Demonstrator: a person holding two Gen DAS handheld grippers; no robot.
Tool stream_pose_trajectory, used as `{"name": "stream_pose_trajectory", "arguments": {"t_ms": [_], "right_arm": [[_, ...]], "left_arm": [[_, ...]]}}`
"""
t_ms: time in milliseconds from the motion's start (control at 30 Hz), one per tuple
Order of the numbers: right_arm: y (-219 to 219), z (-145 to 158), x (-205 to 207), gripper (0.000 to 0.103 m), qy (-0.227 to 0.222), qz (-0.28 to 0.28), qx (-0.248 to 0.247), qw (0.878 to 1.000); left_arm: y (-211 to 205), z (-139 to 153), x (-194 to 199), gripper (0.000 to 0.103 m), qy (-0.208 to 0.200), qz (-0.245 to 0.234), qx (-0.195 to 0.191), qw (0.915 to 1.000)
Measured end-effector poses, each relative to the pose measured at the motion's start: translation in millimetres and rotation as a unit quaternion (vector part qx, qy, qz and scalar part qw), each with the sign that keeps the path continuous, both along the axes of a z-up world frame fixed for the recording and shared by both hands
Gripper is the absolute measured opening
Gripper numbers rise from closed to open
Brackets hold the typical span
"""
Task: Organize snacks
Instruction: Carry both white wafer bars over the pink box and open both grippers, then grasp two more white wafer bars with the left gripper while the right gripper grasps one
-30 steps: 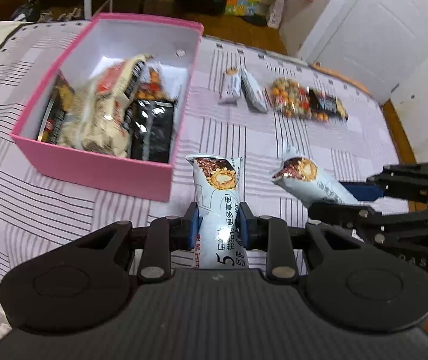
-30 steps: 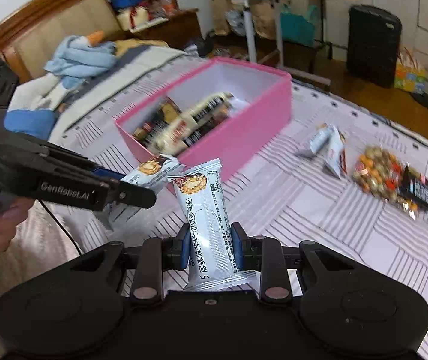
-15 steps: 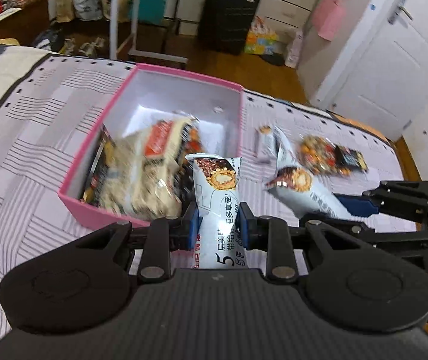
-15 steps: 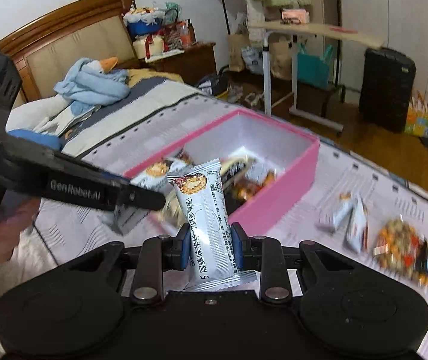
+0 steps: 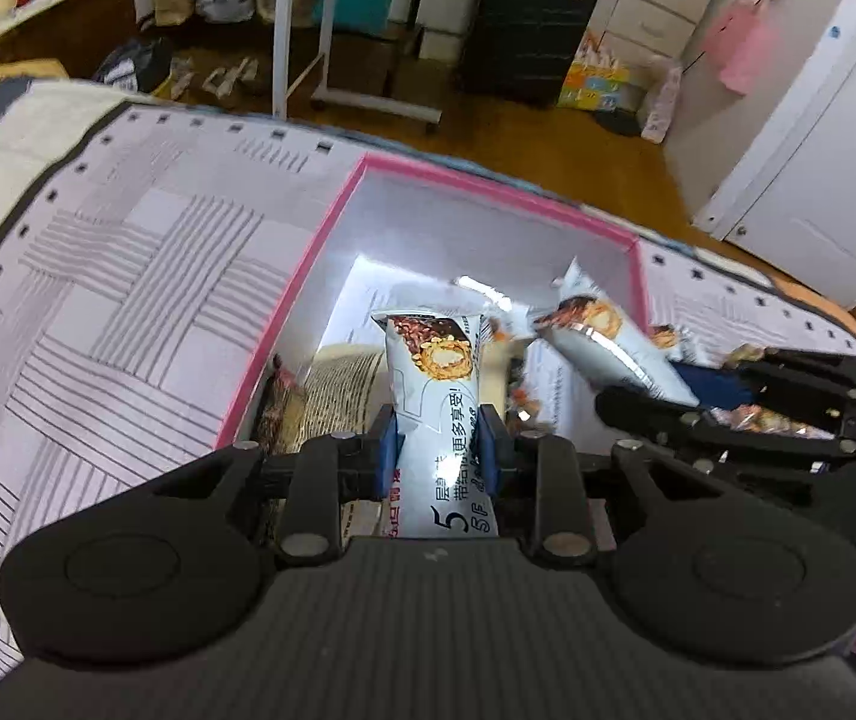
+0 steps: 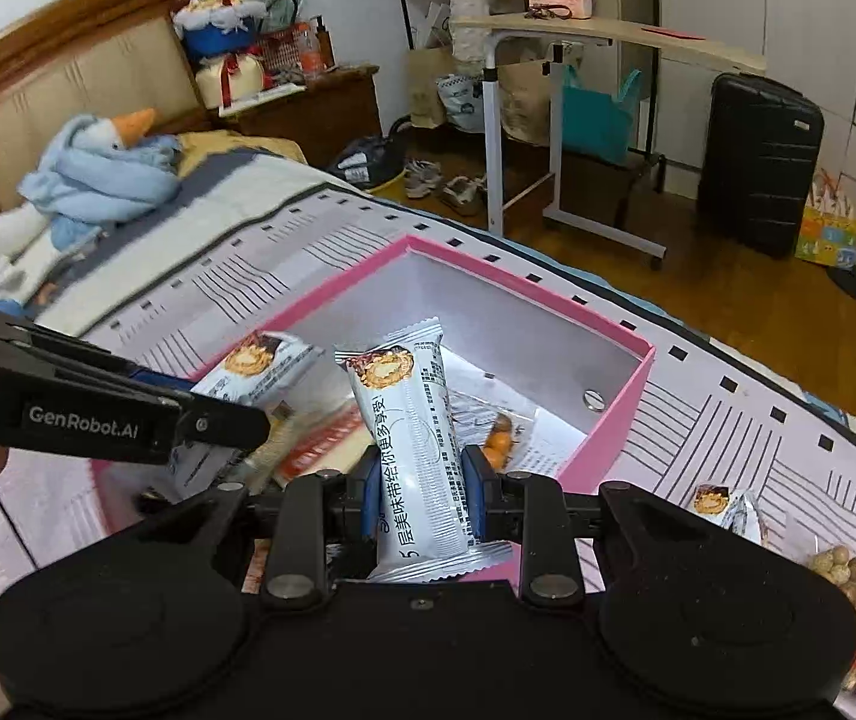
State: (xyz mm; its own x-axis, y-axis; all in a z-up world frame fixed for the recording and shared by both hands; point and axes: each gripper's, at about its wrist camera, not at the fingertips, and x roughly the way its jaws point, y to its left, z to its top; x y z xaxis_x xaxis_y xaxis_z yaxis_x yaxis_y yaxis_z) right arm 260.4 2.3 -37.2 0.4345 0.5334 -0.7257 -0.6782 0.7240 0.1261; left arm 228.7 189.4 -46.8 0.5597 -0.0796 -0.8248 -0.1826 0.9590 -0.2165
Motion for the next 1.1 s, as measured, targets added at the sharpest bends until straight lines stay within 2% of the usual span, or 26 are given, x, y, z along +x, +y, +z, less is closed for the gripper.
{"name": "stream_pose_trajectory", "arguments": {"t_ms": [133, 200, 267, 367, 567, 767, 900, 1100], "right_arm": [[8, -13, 2, 0.037, -0.001, 0.004, -0.004, 1.0], [9, -15, 2, 0.049, -0.008, -0.003, -0.001, 1.0], [5, -13, 3, 0.05, -0.013, -0.011, 0.005, 1.0], [-10, 0, 0, 0.05, -0.016, -0.017, 0.032, 0.999], [-62, 45, -13, 0.05, -0.029, -0.038, 0.085, 0.995], [-116, 75, -20, 0.05, -0.035, -0.057, 0.093, 0.993], [-142, 77, -18, 0.049, -0.032, -0.066, 0.08, 0.994], [-165, 49, -7, 0.035, -0.004, -0.072, 0.08, 0.994]], "left_arm": [[-4, -22, 7, 0.029, 0.015, 0.016, 0.003, 0.9998], [-10, -27, 8, 0.044, 0.018, 0.027, 0.02, 0.9993], [-14, -25, 6, 0.048, 0.01, 0.022, 0.031, 0.9992], [-16, -16, -2, 0.054, -0.006, 0.014, 0.028, 0.9995], [-30, 17, -26, 0.054, -0.054, -0.008, 0.05, 0.9972], [-58, 55, -45, 0.054, -0.101, -0.05, 0.04, 0.9928], [-86, 65, -44, 0.052, -0.11, -0.075, 0.034, 0.9904], [-140, 59, -24, 0.051, -0.1, -0.102, 0.025, 0.9894]]}}
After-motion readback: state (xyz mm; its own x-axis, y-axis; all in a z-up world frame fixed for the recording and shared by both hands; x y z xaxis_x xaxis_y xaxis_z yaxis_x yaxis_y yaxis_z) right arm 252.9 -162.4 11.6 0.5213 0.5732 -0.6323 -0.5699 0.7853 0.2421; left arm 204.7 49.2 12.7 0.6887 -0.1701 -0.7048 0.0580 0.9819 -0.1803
